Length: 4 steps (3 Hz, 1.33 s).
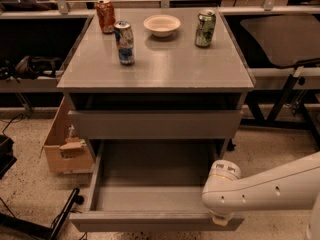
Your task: Open middle drawer
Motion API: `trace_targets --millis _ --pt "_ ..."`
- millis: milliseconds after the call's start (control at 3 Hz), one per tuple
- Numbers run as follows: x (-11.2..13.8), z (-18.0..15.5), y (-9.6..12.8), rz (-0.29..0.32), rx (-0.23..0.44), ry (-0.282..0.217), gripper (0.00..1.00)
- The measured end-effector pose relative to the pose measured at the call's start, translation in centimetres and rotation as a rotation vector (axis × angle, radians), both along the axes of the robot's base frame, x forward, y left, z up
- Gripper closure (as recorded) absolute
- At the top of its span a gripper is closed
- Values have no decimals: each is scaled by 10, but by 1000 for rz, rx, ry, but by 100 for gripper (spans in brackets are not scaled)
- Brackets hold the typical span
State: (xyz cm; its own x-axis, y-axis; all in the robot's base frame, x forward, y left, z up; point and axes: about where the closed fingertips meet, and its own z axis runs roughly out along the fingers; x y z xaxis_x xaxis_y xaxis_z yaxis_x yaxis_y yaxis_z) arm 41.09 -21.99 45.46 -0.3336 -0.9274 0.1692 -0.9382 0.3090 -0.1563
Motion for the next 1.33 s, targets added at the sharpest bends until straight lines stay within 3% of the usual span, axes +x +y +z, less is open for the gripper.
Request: trace_targets --millis 333,667,1000,1333 --pt "-40 14 -11 -72 -31 11 100" --pt "-147 55 -41 -265 -110 41 100" --pt "-190 70 -55 -331 -127 45 100" --pt "-181 87 -59 -288 -107 -12 100"
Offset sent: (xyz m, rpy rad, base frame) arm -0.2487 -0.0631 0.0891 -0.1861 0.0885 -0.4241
